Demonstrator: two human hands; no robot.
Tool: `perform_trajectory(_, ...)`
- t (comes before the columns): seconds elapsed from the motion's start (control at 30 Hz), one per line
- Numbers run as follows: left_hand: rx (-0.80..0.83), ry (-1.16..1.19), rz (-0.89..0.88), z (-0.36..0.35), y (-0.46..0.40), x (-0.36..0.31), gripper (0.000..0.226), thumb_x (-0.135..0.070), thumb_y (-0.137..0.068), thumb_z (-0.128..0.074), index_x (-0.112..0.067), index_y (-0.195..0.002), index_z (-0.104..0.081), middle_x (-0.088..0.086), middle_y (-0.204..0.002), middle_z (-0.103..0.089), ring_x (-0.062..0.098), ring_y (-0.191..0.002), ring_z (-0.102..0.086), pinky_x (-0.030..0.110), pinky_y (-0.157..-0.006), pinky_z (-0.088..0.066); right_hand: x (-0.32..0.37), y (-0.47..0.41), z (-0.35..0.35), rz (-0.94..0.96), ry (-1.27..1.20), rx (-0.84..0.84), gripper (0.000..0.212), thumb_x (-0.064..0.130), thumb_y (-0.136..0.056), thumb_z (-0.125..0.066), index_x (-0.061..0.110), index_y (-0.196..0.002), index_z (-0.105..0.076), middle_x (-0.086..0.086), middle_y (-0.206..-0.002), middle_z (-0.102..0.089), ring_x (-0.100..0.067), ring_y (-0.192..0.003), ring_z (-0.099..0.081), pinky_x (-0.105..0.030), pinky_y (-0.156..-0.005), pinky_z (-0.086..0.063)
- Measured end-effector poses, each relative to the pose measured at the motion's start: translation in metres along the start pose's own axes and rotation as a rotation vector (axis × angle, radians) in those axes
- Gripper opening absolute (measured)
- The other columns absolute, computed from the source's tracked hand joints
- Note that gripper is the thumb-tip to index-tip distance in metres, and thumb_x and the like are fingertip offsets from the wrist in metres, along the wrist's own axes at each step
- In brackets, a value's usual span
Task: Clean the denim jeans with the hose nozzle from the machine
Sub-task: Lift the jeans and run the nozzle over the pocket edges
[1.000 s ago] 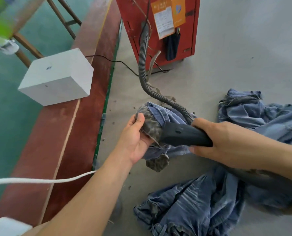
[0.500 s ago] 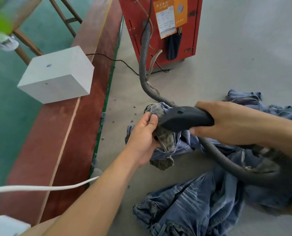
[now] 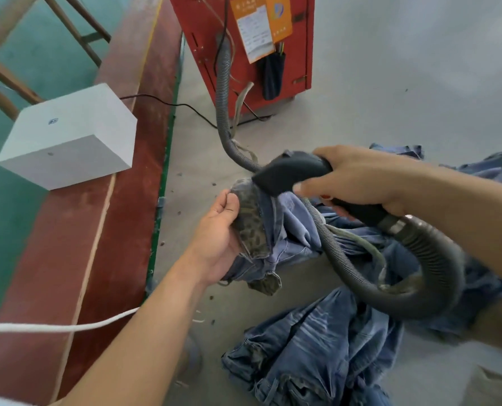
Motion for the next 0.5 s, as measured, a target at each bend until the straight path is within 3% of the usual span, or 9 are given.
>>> perform_trajectory(0.07, -0.138, 0.126, -0.046, 0.016, -0.009, -0.006, 0.024, -0.030, -0.111, -0.039, -0.018, -0.114, -0.059, 0.011, -0.119, -0.073, 0.025, -0.104, -0.073, 0.044, -0.081, -0.062, -0.003, -0.006, 0.004, 0.011, -0.146, -0.150, 0.015, 0.028, -0.094, -0.075, 0.022, -0.102, -0.063, 0.001, -0.064, -0.062, -0.014, -0.046, -0.057, -0.032, -0.050, -0.052)
perform_trajectory(0.13, -0.320, 0.307, -0.046, 0.047, -0.022, -0.008, 0.032, -0.037, -0.110, -0.043, -0.014, -0.128, -0.055, 0.016, -0.131, -0.068, 0.031, -0.116, -0.069, 0.050, -0.090, -0.060, -0.006, -0.007, 0.014, 0.001, -0.290, -0.190, 0.017, 0.027, -0.095, -0.075, 0.022, -0.105, -0.063, 0.001, -0.061, -0.060, -0.016, -0.046, -0.055, -0.031, -0.046, -0.052)
perform_trajectory(0.2, -0.368, 0.326, 0.125, 0.069, -0.030, 0.006, 0.061, -0.055, -0.098, -0.057, -0.009, -0.138, -0.054, 0.019, -0.137, -0.064, 0.033, -0.124, -0.063, 0.050, -0.097, -0.056, -0.011, -0.002, 0.023, 0.054, -0.208, -0.188, 0.017, 0.030, -0.094, -0.076, 0.024, -0.102, -0.062, 0.003, -0.057, -0.060, -0.015, -0.045, -0.056, -0.029, -0.043, -0.050)
perform_trajectory(0.27, -0.303, -0.030, 0.458, 0.078, -0.021, 0.048, 0.077, -0.054, -0.079, -0.077, -0.004, -0.136, -0.058, 0.016, -0.132, -0.066, 0.030, -0.123, -0.063, 0.050, -0.107, -0.050, -0.016, 0.003, 0.021, 0.113, -0.001, -0.188, 0.019, 0.034, -0.093, -0.075, 0.026, -0.098, -0.059, 0.000, -0.057, -0.063, -0.017, -0.044, -0.059, -0.032, -0.042, -0.053)
perform_trajectory(0.33, -0.308, -0.469, 0.635, 0.093, -0.017, 0.098, 0.061, -0.030, -0.084, -0.085, 0.000, -0.132, -0.061, 0.015, -0.124, -0.069, 0.028, -0.114, -0.065, 0.047, -0.107, -0.051, -0.022, 0.006, 0.013, 0.098, 0.120, -0.151, 0.020, 0.036, -0.092, -0.074, 0.026, -0.097, -0.058, 0.001, -0.055, -0.065, -0.017, -0.043, -0.061, -0.033, -0.043, -0.055)
perform_trajectory(0.4, -0.414, -0.663, 0.561, 0.106, -0.026, 0.119, 0.025, -0.010, -0.095, -0.072, -0.005, -0.118, -0.067, 0.023, -0.118, -0.072, 0.026, -0.088, -0.066, 0.038, -0.080, -0.058, -0.030, 0.006, 0.004, 0.075, 0.173, -0.106, 0.020, 0.036, -0.093, -0.073, 0.026, -0.095, -0.056, 0.006, -0.051, -0.064, -0.012, -0.038, -0.058, -0.027, -0.039, -0.049)
perform_trajectory(0.43, -0.512, -0.660, 0.431, 0.111, -0.033, 0.113, 0.016, -0.010, -0.097, -0.067, -0.012, -0.113, -0.066, 0.024, -0.118, -0.071, 0.022, -0.079, -0.063, 0.032, -0.068, -0.054, -0.032, 0.005, 0.001, 0.074, 0.191, -0.092, 0.020, 0.036, -0.094, -0.073, 0.027, -0.095, -0.055, 0.007, -0.050, -0.063, -0.010, -0.036, -0.056, -0.024, -0.038, -0.046)
perform_trajectory(0.47, -0.612, -0.586, 0.278, 0.117, -0.040, 0.101, 0.016, -0.015, -0.098, -0.065, -0.020, -0.113, -0.062, 0.022, -0.123, -0.068, 0.020, -0.081, -0.063, 0.030, -0.067, -0.052, -0.035, 0.004, -0.001, 0.081, 0.207, -0.090, 0.020, 0.036, -0.094, -0.073, 0.027, -0.096, -0.056, 0.006, -0.051, -0.063, -0.008, -0.036, -0.055, -0.021, -0.037, -0.044)
perform_trajectory(0.5, -0.679, -0.469, 0.150, 0.123, -0.046, 0.088, 0.024, -0.024, -0.098, -0.065, -0.026, -0.120, -0.056, 0.018, -0.129, -0.064, 0.020, -0.093, -0.065, 0.035, -0.078, -0.055, -0.036, 0.003, -0.001, 0.089, 0.224, -0.093, 0.020, 0.036, -0.093, -0.073, 0.027, -0.097, -0.056, 0.003, -0.054, -0.063, -0.008, -0.038, -0.056, -0.019, -0.038, -0.043)
Point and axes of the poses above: each hand's wrist, its own y-axis away from the middle knuckle, its own z-axis out of the back of the hand, x = y × z, the point moved 2 cm from there along -y, towards the middle knuckle
